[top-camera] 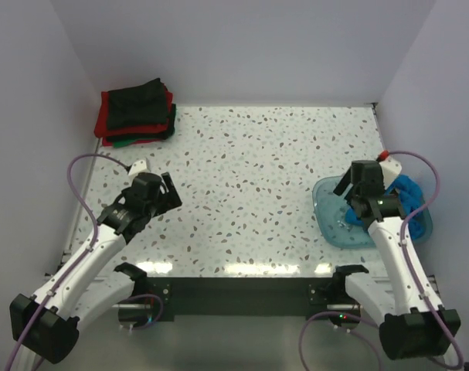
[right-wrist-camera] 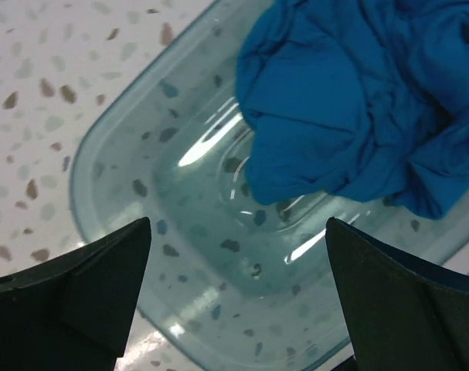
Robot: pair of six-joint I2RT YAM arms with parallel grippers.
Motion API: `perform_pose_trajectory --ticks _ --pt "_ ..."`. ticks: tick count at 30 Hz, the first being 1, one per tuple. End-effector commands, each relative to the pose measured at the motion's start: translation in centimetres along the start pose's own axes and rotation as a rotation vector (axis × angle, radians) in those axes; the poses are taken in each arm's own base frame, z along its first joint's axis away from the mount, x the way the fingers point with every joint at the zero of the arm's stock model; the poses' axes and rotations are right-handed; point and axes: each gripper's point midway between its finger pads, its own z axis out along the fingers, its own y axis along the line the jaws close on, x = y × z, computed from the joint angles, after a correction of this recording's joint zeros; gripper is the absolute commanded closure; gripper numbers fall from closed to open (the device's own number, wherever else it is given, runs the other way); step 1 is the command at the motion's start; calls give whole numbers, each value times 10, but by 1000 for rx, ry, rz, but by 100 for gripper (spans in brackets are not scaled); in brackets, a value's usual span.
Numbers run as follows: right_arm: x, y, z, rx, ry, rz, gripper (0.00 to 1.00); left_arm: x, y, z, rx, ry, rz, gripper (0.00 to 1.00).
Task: Fold and stack the t-shirts
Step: Grab the tshirt from the pile
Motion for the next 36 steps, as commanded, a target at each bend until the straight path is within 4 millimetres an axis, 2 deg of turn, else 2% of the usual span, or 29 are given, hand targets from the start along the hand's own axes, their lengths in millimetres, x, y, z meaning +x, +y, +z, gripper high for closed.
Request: perform_pose_trajectory --ticks 1,2,4,5,7,8,14,18,21,24,25,26,27,28,32,36 --pt "-7 -56 14 245 -1 74 1 -8 -8 1 45 -38 9 0" --pt "-11 -76 23 310 -4 138 1 -7 -9 1 46 -35 10 0" --pt "-3 -89 41 345 41 169 1 -8 -9 1 48 -38 10 0" --pt "-2 -104 48 382 59 219 1 -8 -8 1 45 -38 11 0" --pt "7 -114 64 400 113 245 2 -9 -8 2 38 -42 10 0" --pt "8 -125 67 436 121 277 3 -9 -9 2 41 -41 9 0" --pt "14 -149 97 514 153 348 8 -8 -10 6 37 -32 24 0" --pt "20 -153 111 521 172 392 12 -9 -8 8 16 -32 23 0" --pt "27 -155 119 544 187 390 21 -11 -8 7 8 -34 27 0" --pt "33 -157 124 559 196 399 37 -14 -9 7 8 -38 23 0" --pt "33 -157 125 557 193 407 60 -15 -10 6 9 -41 24 0" --pt "33 -156 125 550 187 413 71 -16 -10 6 10 -42 23 0" --pt "29 -155 123 537 171 415 82 -16 -10 5 8 -42 24 0" --pt "24 -154 121 530 153 417 100 -16 -9 5 6 -43 24 0" --pt "-15 -155 95 514 35 417 100 -17 -9 5 3 -45 22 0" --pt "-72 -140 58 399 -94 413 100 -18 -9 3 8 -52 14 0"
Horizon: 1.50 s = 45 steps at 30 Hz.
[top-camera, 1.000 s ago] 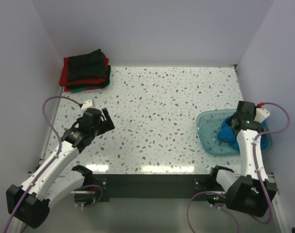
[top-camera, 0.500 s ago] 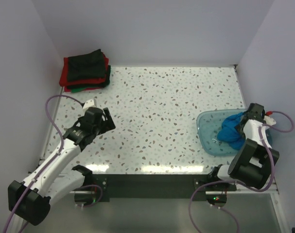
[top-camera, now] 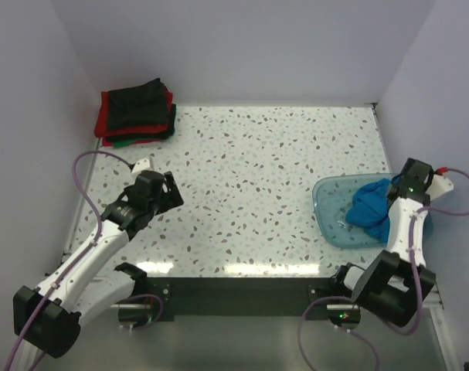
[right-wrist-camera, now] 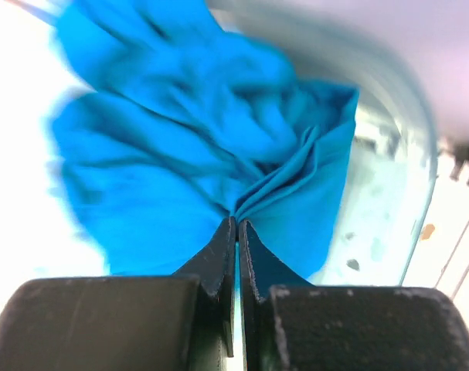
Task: Fold and stack the t-shirts
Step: Grab the tshirt from the pile, then move the tshirt to the center of the board
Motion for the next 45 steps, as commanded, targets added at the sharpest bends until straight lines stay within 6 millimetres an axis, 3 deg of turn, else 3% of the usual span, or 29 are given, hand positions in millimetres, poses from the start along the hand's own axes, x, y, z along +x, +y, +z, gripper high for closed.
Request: perform_pose_trajectory --ticks 1,3,8,10,11,12,13,14,15,16,17,18,19,20,21,22,23,24,25,26,29,30,31,32,34,37,38,41,45 --pt "-62 20 -52 -152 -154 42 100 -18 -7 -7 20 -54 -14 0" --pt "-89 31 -87 -264 -224 41 100 -19 -6 -8 19 -60 -14 0" --pt "-122 58 -163 -528 -287 -10 100 -24 -9 -13 40 -78 -24 0" --pt "-139 80 -208 -699 -325 -47 100 -26 -11 -16 55 -87 -31 0" --pt "-136 96 -229 -783 -321 -91 100 -26 -12 -16 60 -85 -31 0" --pt "-149 111 -258 -853 -365 -131 100 -28 -14 -16 68 -91 -33 0" --pt "-150 117 -272 -863 -381 -151 100 -28 -16 -17 79 -88 -32 0" --pt "-136 140 -303 -957 -381 -222 100 -27 -16 -16 82 -86 -34 0" --pt "-146 148 -337 -1024 -436 -248 100 -27 -17 -16 84 -83 -36 0" --pt "-136 172 -351 -1101 -404 -295 100 -26 -18 -15 86 -79 -37 0" --pt "-117 192 -377 -1211 -368 -354 100 -26 -19 -15 89 -77 -38 0" --pt "-128 198 -410 -1284 -410 -351 100 -27 -20 -15 92 -76 -40 0" --pt "-110 225 -412 -1299 -365 -413 100 -28 -22 -16 99 -79 -45 0" --pt "-92 236 -437 -1324 -395 -480 100 -28 -22 -16 100 -78 -45 0" --pt "-104 234 -477 -1394 -454 -459 100 -30 -22 -17 98 -81 -47 0" --pt "-75 267 -479 -1406 -412 -545 100 -32 -23 -18 99 -84 -50 0" --pt "-50 273 -515 -1523 -389 -599 100 -34 -23 -19 98 -90 -52 0" --pt "-70 268 -556 -1615 -456 -539 100 -36 -23 -21 96 -91 -60 0" --pt "-60 272 -572 -1646 -466 -555 100 -37 -24 -22 97 -92 -64 0" --pt "-26 294 -587 -1675 -460 -600 100 -37 -23 -24 93 -90 -64 0" --pt "-22 288 -647 -1881 -500 -484 100 -41 -21 -31 93 -102 -82 0" --pt "14 303 -644 -1920 -438 -536 100 -41 -19 -34 88 -101 -91 0" --pt "16 300 -665 -1993 -449 -485 100 -41 -17 -36 83 -101 -92 0" --pt "36 311 -665 -2003 -408 -507 100 -41 -15 -40 83 -105 -96 0" --pt "43 312 -680 -2057 -383 -490 100 -42 -13 -44 82 -111 -109 0" --pt "55 321 -685 -2083 -348 -476 100 -44 -7 -51 69 -131 -135 0" --pt "68 328 -679 -2071 -319 -489 100 -44 -5 -53 66 -136 -140 0" --pt "65 328 -679 -2069 -318 -461 100 -44 2 -56 35 -140 -159 0" --pt "67 334 -659 -1972 -315 -461 100 -39 8 -51 -1 -130 -194 0"
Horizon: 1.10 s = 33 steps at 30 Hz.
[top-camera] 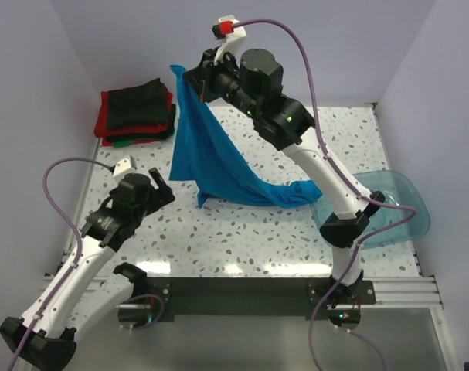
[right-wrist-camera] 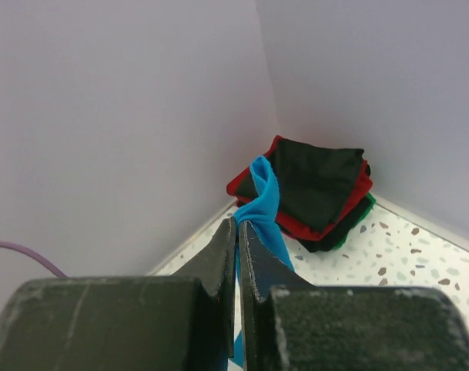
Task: Fold and stack the t-shirts
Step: Move the tshirt to the center of the board
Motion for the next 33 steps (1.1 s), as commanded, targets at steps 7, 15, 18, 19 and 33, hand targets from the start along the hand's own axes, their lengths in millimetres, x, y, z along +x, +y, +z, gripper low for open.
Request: perform_pose_trajectory --ticks 7,15,18,19,33 --pt "12 -130 -84 618 21 -37 100 36 -20 22 113 117 12 0" --pt "124 -262 -169 859 194 52 100 98 -73 58 409 329 73 0" --pt "165 -283 -191 922 277 59 100 114 -73 80 361 390 70 1" --pt "174 -286 -194 926 292 66 100 117 -72 86 345 398 72 4" --pt "209 -304 -218 959 341 106 100 134 -83 127 337 455 213 47"
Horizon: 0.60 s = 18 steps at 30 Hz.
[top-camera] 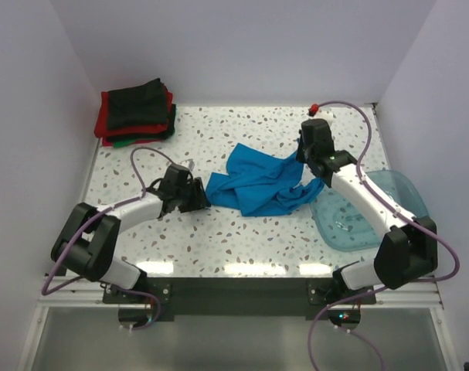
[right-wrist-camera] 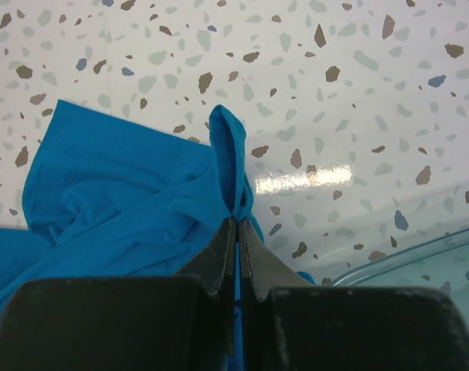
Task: Fold and stack the t-shirts
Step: Move the tshirt to the center of the board, then flatten the tshirt out
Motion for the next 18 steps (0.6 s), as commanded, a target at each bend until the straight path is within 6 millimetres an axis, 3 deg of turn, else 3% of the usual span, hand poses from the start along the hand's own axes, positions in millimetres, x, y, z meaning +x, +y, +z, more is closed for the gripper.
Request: perform_pose_trajectory --ticks 1,2,7,8,10,12,14,15,17,18 --pt "-26 3 -10 -34 -84 59 100 -16 -11 6 21 -38 68 53" --pt "-26 3 -10 -35 -85 58 100 -23 -11 6 6 -58 70 62" --pt "-28 -1 -14 -37 -93 58 100 -54 -17 12 -33 -118 112 77" --pt "-29 -1 -15 -37 -95 57 100 -59 -16 13 -62 -114 100 96" --pt "-33 -3 -19 -39 -106 60 100 -65 -6 10 -141 -122 95 100" --pt "-40 -5 -26 -43 -121 59 100 -80 -10 0 -147 -167 107 100" --pt "-51 -3 -37 -64 -143 51 100 -103 -23 -29 -136 -261 116 100" --pt "-53 -5 -43 -65 -142 44 100 -117 -20 -44 -177 -324 117 100" --pt "-76 -6 -66 -89 -200 58 100 -148 -30 -95 -194 -460 103 100" --pt "-79 -7 -75 -95 -203 60 100 -162 -25 -118 -249 -533 94 100"
